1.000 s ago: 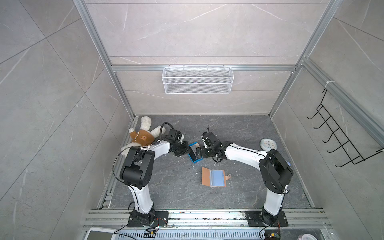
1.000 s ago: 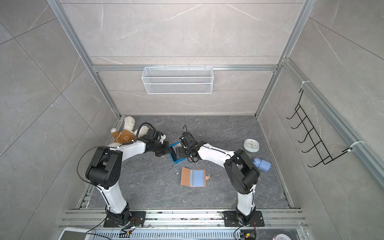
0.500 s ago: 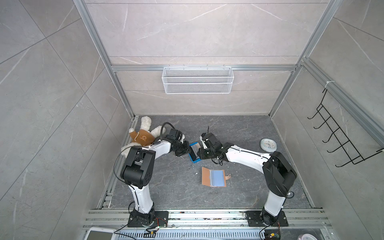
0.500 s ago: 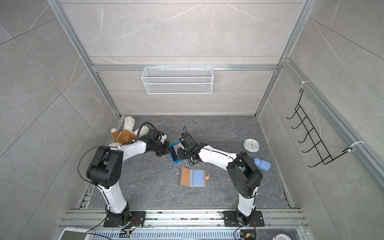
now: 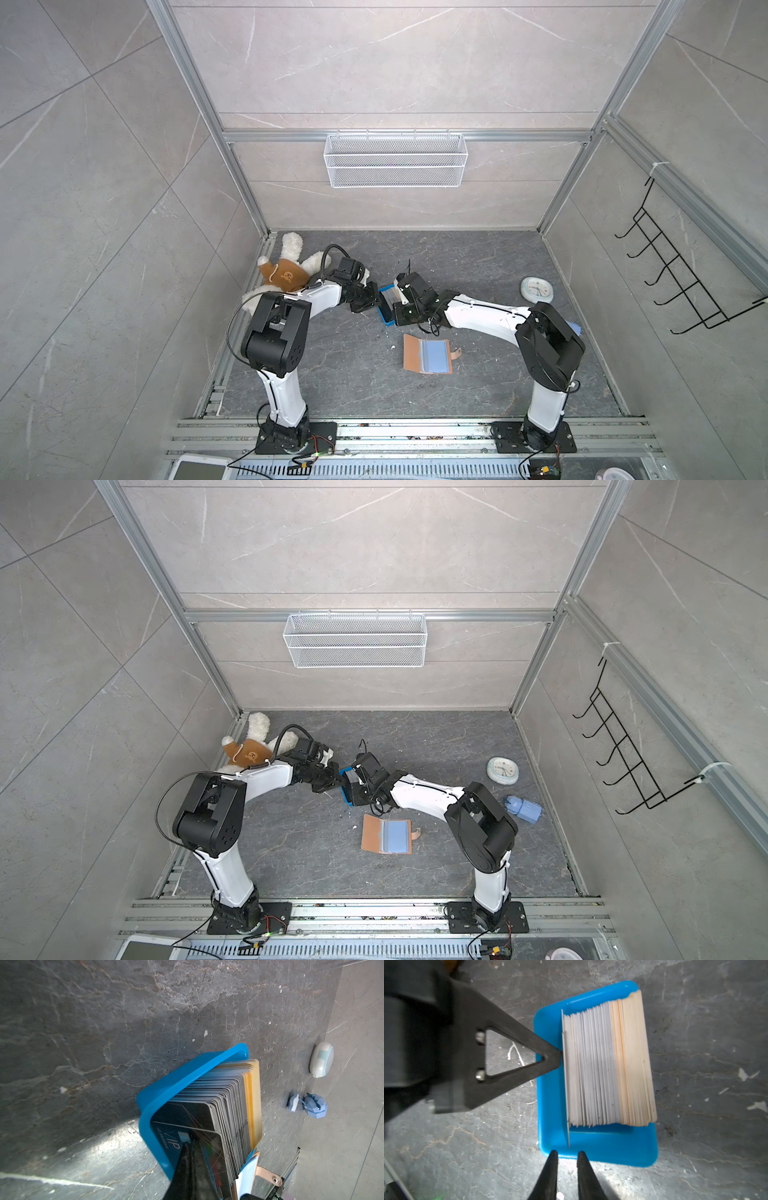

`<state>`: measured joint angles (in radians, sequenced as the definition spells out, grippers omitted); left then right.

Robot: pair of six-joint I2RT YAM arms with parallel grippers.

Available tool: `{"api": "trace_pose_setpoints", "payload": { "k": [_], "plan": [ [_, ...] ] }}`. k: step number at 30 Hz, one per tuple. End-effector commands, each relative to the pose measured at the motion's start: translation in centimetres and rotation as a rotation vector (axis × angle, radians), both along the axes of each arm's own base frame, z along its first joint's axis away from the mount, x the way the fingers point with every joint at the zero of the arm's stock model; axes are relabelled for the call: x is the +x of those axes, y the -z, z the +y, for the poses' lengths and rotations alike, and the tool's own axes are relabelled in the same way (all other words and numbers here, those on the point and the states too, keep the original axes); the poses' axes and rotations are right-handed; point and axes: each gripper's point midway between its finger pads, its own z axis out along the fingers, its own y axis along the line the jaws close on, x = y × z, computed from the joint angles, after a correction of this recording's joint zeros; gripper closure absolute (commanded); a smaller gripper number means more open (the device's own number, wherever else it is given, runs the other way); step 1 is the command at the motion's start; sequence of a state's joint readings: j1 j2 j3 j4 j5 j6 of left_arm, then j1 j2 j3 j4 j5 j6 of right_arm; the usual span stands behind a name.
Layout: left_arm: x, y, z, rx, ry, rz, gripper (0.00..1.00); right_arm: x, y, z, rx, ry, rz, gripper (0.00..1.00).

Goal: Put the credit cards into the card holder

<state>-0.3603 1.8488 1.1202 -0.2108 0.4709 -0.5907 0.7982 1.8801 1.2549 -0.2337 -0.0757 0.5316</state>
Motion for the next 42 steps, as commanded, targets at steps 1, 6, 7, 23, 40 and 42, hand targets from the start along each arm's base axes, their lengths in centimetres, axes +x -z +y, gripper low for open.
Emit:
{"api": "trace_pose_setpoints", "payload": {
  "k": [1, 6, 7, 23, 40, 42],
  "plan": [
    [0.1, -0.4, -0.2, 0.012, 0.013, -0.008, 0.98, 0.4, 0.4, 0.4, -0.007, 0.009, 0.001, 0.79],
    [0.0, -0.3, -0.3, 0.012, 0.013, -0.007, 0.98, 0.6, 0.8, 0.8, -0.006, 0.007, 0.003, 0.80],
    [0.0, -0.3, -0.3, 0.013, 0.013, -0.006, 0.98, 0.7, 0.7, 0.8, -0.003, 0.007, 0.000, 0.81],
    [0.1, -4.8, -0.5, -0.035, 0.016, -0.089, 0.90, 0.5, 0.1, 0.6, -0.004, 0.004, 0.000, 1.00],
    [-6.1, -10.7, 0.4, -0.221, -0.006, -0.182, 0.64, -0.5, -5.4, -1.0, 0.064, 0.024, -0.065, 1.00],
    [-6.8, -11.3, 0.1, -0.270, -0.005, -0.173, 0.58, -0.9, -6.5, -1.3, 0.100, 0.020, -0.058, 1.00]
  ]
}}
